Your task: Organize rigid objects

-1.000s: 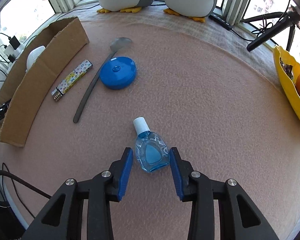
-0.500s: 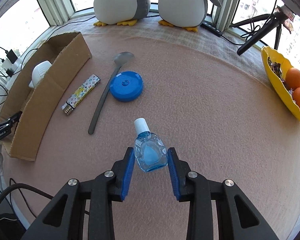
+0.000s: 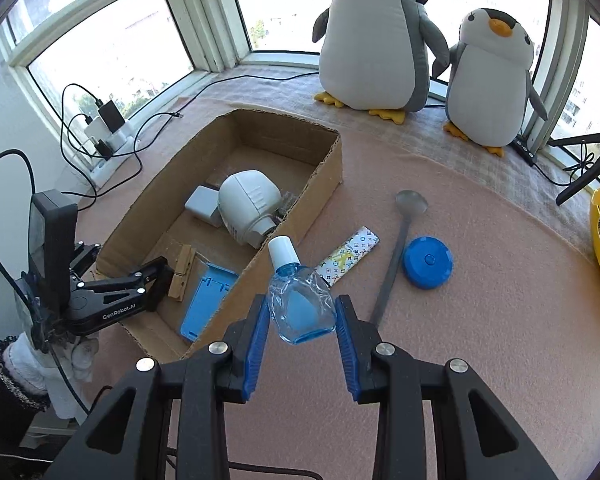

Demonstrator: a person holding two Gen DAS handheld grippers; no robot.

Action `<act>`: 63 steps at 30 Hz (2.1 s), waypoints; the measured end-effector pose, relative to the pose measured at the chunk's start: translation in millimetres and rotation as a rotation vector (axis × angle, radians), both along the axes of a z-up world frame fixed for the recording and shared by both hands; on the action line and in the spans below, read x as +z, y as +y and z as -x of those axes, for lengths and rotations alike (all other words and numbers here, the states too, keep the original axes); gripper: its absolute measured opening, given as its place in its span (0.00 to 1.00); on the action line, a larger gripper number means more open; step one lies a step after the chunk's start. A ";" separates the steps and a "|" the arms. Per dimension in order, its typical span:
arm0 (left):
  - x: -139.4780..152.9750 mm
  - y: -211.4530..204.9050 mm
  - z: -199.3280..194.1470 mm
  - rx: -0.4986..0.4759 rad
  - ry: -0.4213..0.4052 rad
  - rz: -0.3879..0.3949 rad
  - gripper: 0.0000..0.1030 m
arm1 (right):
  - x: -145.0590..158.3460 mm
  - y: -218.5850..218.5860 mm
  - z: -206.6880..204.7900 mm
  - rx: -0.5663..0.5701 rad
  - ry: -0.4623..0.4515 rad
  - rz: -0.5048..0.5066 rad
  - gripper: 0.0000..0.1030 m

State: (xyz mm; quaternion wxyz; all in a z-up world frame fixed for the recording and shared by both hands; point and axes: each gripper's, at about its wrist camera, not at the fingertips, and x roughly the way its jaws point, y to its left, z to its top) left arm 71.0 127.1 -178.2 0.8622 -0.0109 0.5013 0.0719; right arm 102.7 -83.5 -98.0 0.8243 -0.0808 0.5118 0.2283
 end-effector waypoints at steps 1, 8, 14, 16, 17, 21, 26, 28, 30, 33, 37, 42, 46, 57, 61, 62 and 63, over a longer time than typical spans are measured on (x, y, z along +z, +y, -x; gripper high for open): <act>0.1 0.0 0.0 0.001 -0.001 0.000 0.69 | -0.8 6.6 0.5 0.009 0.004 -0.004 0.29; -0.4 1.2 0.6 0.003 -0.010 0.005 0.69 | -10.7 44.6 5.3 0.054 0.022 -0.019 0.29; -0.5 1.8 1.0 0.009 -0.013 0.012 0.69 | -15.9 64.5 11.4 0.071 0.028 -0.027 0.29; -0.5 1.6 0.9 0.007 -0.013 0.010 0.69 | -16.6 69.1 12.6 0.071 0.029 -0.033 0.30; -0.5 1.7 0.9 0.007 -0.013 0.010 0.69 | -16.3 71.0 13.5 0.072 0.025 -0.038 0.30; -0.5 1.6 0.7 0.006 -0.013 0.009 0.69 | -11.1 74.0 17.0 0.074 0.000 -0.056 0.48; -0.5 1.5 0.5 0.006 -0.014 0.009 0.69 | -4.4 64.1 15.1 0.046 -0.025 -0.067 0.53; -0.5 1.7 0.5 0.007 -0.014 0.010 0.69 | -2.2 55.1 12.3 0.021 -0.031 -0.074 0.54; -0.4 1.5 0.1 0.007 -0.014 0.010 0.69 | -0.3 43.8 8.6 -0.006 -0.030 -0.088 0.55; -0.4 1.6 0.2 0.007 -0.014 0.009 0.69 | 0.4 24.8 2.5 -0.048 -0.025 -0.077 0.56; -0.3 1.3 -0.1 0.009 -0.014 0.011 0.69 | 1.7 -3.0 -6.4 -0.099 -0.021 -0.059 0.56; -0.2 1.4 -0.2 0.009 -0.014 0.011 0.69 | 2.5 -35.0 -23.3 -0.147 0.006 -0.046 0.56; 0.1 1.5 -0.8 0.013 -0.015 0.014 0.69 | -0.1 -53.3 -42.9 -0.185 0.030 -0.041 0.56; 0.1 1.8 -1.1 0.014 -0.016 0.015 0.69 | -31.8 -59.5 -104.8 -0.233 0.140 -0.024 0.22; -0.3 2.2 -1.0 0.014 -0.016 0.016 0.69 | -46.7 -56.0 -122.6 -0.245 0.191 -0.021 0.22; -0.3 2.3 -1.3 0.015 -0.016 0.016 0.69 | -50.2 -54.4 -126.5 -0.246 0.198 -0.015 0.22; -0.3 2.3 -1.1 0.015 -0.016 0.016 0.69 | -54.1 -52.3 -130.7 -0.245 0.206 -0.007 0.22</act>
